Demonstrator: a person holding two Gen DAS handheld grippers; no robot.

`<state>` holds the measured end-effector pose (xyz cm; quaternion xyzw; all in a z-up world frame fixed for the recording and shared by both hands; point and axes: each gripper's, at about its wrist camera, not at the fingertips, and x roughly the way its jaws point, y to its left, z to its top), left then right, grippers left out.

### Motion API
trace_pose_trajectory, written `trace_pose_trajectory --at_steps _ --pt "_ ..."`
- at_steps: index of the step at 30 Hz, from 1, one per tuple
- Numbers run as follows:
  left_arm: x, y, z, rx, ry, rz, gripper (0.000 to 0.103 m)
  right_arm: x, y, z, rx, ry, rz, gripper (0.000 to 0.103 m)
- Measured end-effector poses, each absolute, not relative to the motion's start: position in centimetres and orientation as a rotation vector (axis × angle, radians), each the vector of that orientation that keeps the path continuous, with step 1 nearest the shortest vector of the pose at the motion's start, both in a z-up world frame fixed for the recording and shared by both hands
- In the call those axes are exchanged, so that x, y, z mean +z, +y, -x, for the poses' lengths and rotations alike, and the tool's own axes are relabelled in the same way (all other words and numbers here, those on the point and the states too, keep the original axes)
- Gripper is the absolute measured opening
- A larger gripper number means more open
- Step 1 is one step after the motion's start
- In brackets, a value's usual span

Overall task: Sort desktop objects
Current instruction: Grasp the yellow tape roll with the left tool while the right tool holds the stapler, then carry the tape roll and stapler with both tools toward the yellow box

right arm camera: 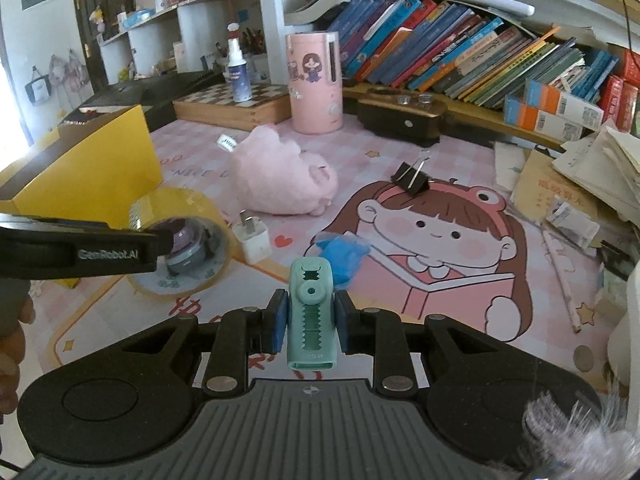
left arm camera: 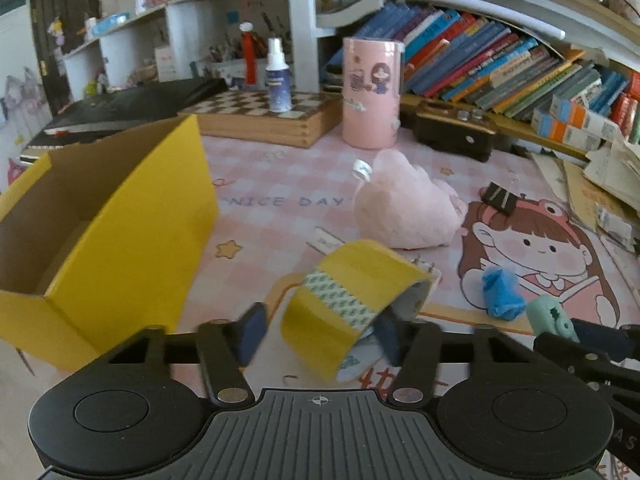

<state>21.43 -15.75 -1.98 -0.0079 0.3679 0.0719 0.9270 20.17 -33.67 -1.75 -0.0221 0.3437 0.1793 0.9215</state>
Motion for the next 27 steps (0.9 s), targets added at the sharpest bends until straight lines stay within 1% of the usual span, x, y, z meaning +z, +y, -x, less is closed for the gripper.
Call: trace_pose_trajectory --at_steps 1,3,4,5,6,7,11,27 --pt "-1.9 -15.9 -21.5 0.147 0.75 0.003 0.047 -1.7 -33.8 -20.2 0.363 0.706 0.042 0.023" --pt "-1.7 -16.1 -21.4 0.129 0.735 -0.005 0.038 -1.7 -34.0 -20.3 0.35 0.71 0.032 0.023" --pt "-1.6 -16.0 -21.3 0.118 0.729 0.006 0.036 -1.7 -34.1 -20.4 0.345 0.712 0.028 0.023" --pt "-1.5 -15.9 -21.3 0.113 0.723 0.019 0.033 -1.7 -34.2 -20.4 0.341 0.715 0.023 0.023" --pt "-1.4 -15.8 -21.3 0.109 0.718 0.032 0.021 -1.8 -34.2 -20.4 0.338 0.717 0.018 0.023" --pt "-1.4 -15.7 -21.3 0.105 0.723 0.042 0.015 -1.8 -34.3 -20.4 0.336 0.719 0.015 0.023" --pt "-1.7 -15.0 -21.1 0.077 0.757 0.116 0.005 -1.9 -34.2 -20.5 0.335 0.725 0.009 0.023" --pt "-0.5 -16.0 -17.9 0.058 0.685 0.085 0.005 -1.7 -33.5 -19.2 0.396 0.719 0.032 0.023"
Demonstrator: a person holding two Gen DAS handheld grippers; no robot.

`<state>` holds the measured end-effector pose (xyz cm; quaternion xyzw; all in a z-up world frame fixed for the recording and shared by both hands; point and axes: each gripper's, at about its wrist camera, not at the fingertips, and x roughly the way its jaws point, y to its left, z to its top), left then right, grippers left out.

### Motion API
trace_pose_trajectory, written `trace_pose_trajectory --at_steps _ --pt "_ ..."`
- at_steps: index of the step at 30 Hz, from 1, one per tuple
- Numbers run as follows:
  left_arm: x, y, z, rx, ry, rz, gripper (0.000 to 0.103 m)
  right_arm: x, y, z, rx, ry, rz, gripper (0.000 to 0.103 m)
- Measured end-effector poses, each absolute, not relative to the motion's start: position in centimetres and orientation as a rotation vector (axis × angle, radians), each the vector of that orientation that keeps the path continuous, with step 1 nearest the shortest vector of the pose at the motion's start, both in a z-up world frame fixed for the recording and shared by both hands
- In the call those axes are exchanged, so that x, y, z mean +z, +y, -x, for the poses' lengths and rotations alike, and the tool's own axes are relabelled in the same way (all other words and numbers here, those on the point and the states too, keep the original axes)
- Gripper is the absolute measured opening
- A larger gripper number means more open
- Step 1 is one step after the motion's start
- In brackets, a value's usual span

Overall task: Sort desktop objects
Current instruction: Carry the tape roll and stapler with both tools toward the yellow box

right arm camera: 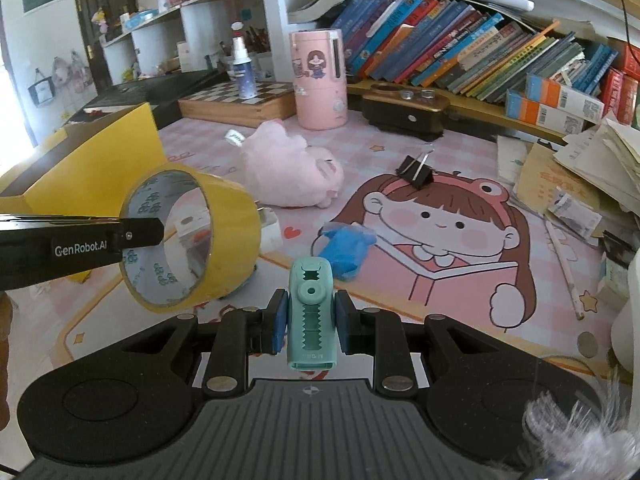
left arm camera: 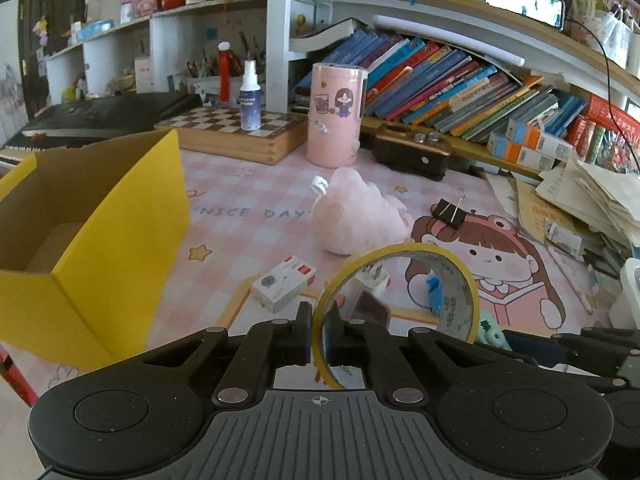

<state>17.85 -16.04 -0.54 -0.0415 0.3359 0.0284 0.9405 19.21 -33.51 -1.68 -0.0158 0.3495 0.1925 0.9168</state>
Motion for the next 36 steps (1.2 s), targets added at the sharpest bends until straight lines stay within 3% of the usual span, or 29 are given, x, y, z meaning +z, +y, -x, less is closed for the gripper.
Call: trace_pose_trajectory --at_steps 18,36 --pt "-0.1 -13.0 -12.5 0.072 0.633 0.145 0.005 -0.8 -30.1 -14.7 0.462 0.681 0.094 0.023" --pt "0.3 -5.2 -5.7 0.062 0.62 0.178 0.005 0.6 -22.5 -7.6 0.45 0.666 0.127 0.023"
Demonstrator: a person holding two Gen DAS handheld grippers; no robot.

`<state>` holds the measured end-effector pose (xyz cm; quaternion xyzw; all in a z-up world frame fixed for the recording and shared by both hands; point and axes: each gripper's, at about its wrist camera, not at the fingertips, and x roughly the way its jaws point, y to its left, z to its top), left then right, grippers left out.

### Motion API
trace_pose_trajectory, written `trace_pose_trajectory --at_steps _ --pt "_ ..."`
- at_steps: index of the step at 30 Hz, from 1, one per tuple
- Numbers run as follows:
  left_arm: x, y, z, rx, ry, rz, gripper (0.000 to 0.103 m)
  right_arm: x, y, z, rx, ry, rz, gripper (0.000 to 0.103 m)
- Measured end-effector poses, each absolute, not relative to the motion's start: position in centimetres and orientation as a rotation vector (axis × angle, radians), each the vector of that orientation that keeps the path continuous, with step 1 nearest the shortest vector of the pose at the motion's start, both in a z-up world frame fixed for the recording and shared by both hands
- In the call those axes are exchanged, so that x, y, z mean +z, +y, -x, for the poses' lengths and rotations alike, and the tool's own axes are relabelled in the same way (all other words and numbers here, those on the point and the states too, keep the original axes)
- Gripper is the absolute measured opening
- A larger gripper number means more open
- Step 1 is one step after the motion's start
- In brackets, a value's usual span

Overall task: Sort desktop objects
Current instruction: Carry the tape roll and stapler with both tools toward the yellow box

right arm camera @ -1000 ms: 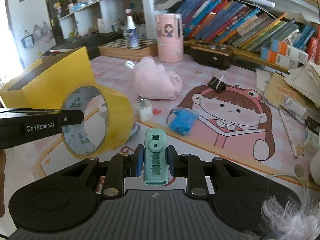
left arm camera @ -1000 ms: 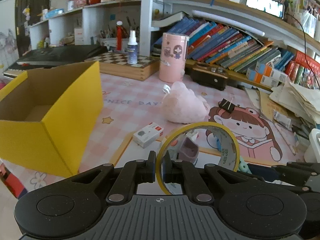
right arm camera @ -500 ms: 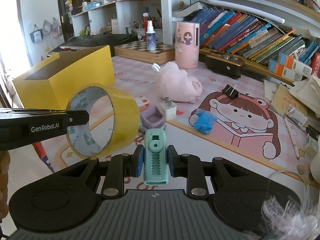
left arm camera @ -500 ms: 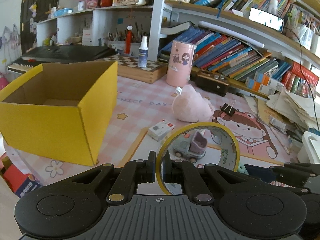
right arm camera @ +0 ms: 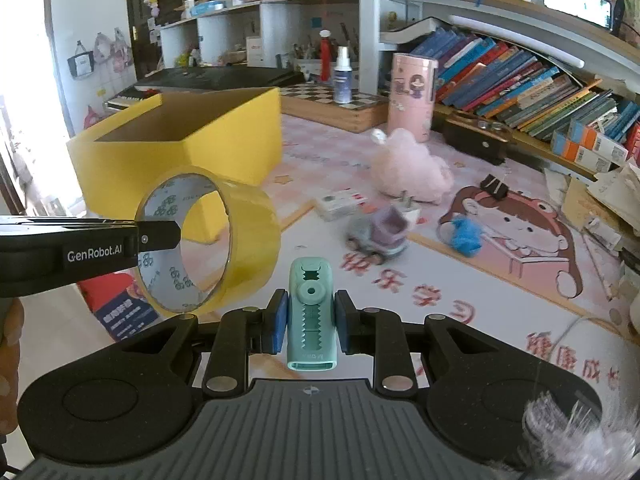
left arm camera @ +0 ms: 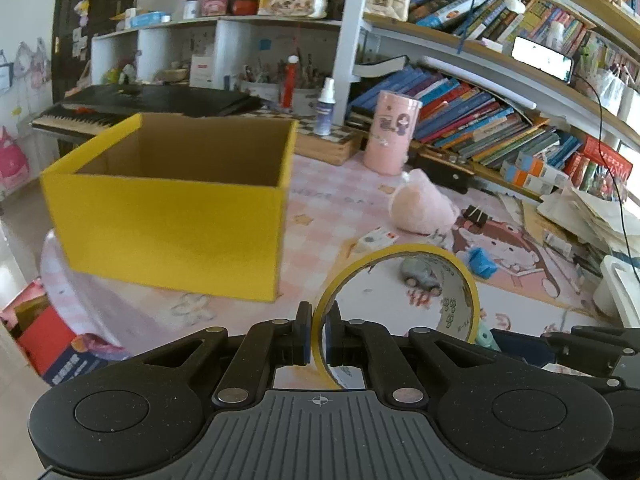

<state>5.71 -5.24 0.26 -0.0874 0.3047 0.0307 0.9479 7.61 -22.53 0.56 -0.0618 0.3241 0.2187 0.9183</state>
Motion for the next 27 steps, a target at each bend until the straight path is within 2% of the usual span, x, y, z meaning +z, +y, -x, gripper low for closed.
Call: trace_pose_trajectory --at_steps 27 --pt "0.2 6.1 5.1 0.178 0.622 0.178 0.005 -0.3 -9.8 2.3 0.582 0.681 0.113 0.023"
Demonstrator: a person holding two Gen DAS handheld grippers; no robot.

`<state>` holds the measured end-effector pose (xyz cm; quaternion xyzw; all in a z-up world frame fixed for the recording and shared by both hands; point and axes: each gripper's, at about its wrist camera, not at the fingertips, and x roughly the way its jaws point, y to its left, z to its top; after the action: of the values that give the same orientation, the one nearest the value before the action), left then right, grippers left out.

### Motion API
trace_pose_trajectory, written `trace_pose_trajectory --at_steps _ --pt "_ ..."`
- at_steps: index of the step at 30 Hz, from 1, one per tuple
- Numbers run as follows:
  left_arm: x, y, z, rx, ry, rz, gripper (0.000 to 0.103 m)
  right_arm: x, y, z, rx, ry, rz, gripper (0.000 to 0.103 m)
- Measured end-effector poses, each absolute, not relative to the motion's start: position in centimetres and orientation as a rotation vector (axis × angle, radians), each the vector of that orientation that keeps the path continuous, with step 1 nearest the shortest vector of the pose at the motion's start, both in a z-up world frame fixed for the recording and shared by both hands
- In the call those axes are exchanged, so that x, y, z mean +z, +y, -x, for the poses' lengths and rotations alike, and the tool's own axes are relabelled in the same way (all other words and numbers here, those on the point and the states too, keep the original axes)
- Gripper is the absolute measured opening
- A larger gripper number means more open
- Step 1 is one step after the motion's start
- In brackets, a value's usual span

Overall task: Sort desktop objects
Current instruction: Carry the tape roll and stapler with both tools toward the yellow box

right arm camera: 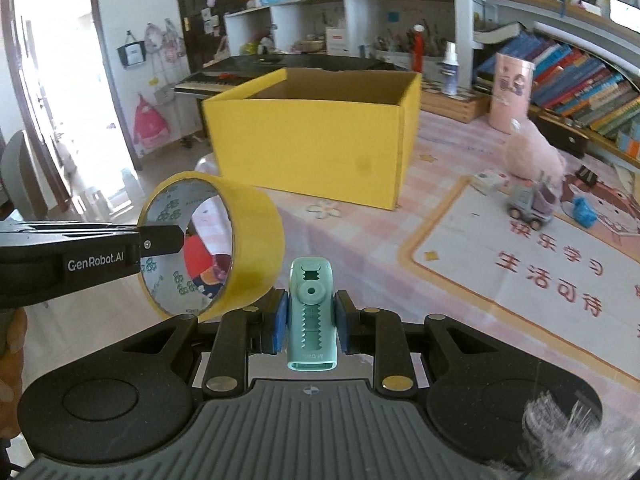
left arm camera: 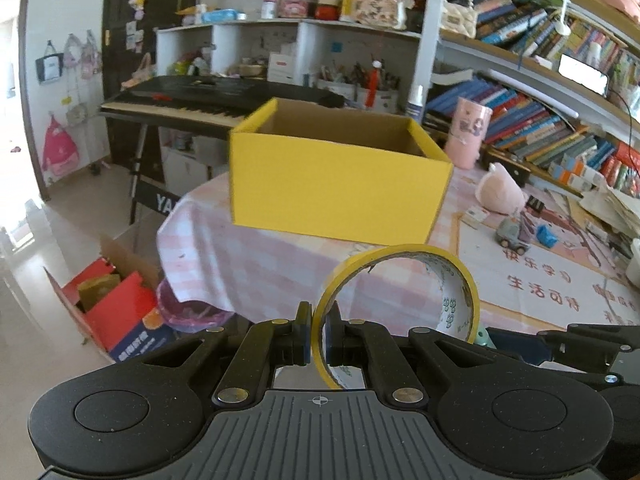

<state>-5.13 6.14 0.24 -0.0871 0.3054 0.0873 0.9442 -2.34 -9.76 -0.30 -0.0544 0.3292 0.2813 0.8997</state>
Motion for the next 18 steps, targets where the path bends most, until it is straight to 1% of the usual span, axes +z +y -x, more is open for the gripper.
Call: trace_pose_trajectory --at_steps 18 --pt "0.9 8.4 6.4 0.191 0.577 0.206 0.005 1.0 -7.2 3.6 0.612 0.643 0.158 0.023"
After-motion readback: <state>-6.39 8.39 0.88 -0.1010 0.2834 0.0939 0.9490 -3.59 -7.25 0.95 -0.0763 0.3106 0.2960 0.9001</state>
